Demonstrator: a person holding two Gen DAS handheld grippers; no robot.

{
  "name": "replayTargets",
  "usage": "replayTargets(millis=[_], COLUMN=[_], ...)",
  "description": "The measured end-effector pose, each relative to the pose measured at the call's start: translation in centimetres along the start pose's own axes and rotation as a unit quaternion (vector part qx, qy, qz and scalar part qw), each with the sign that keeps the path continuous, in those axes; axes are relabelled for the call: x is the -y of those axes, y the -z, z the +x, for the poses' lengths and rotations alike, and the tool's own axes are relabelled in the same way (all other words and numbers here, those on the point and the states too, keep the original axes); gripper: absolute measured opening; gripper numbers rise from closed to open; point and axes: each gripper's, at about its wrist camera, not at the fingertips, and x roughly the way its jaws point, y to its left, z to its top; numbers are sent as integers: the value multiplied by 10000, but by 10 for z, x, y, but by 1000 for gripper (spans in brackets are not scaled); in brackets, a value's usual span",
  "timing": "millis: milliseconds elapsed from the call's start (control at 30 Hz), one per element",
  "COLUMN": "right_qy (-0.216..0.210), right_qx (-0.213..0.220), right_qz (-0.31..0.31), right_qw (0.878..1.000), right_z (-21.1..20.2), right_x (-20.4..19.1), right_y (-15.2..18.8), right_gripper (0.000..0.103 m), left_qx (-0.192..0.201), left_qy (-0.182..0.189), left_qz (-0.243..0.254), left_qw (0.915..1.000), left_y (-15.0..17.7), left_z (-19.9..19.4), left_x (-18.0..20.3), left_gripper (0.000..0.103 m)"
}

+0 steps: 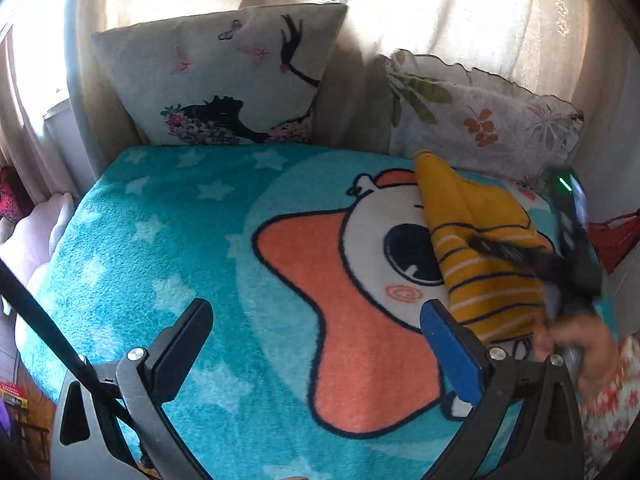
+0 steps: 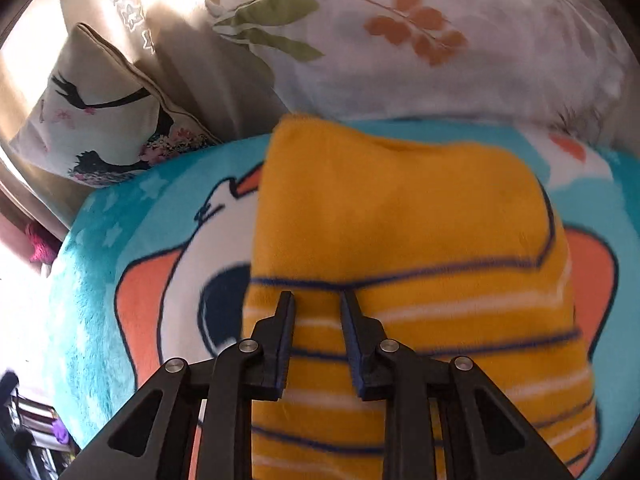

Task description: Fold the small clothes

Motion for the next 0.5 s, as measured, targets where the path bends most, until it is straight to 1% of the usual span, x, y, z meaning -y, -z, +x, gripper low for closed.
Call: replayTargets(millis=[67, 133, 167, 200, 267, 333, 367, 500], right_qy=[-98, -137, -112, -20, 309, 560, 734, 1073], right_qx=[29, 6, -81, -229, -533, -376, -366, -229], right_qz=[216, 375, 450, 472, 382, 217, 148, 69], right_qw=[9997, 9992, 9989, 9986, 9974, 9975, 9965, 9939], right_z=[-16, -27, -32, -32, -30, -41, -47, -68], right_x=[10, 16, 18, 19, 22, 19, 15, 6], right_y=[18, 29, 39, 45, 69, 82, 86, 96], right_gripper=[26, 26, 25, 25, 25, 25, 25, 29], left_qx=[-52, -129, -151, -172, -190, -198, -221, -349], left_qy=[16, 80, 114, 162, 266, 391, 435, 605], left_qz=[-70, -158, -170, -158, -73, 74, 139, 459], left_qw=[10000, 9998, 9997, 9996, 9994, 9990, 9987, 9965], left_y=[-1, -4, -5, -6, -8, -10, -10, -7], left_z=[5, 12, 14, 16, 20, 23, 24, 34], left_x=[-9, -15, -15, -15, -10, -3, 1, 19], left_gripper=[103, 103, 103, 103, 103, 103, 103, 103])
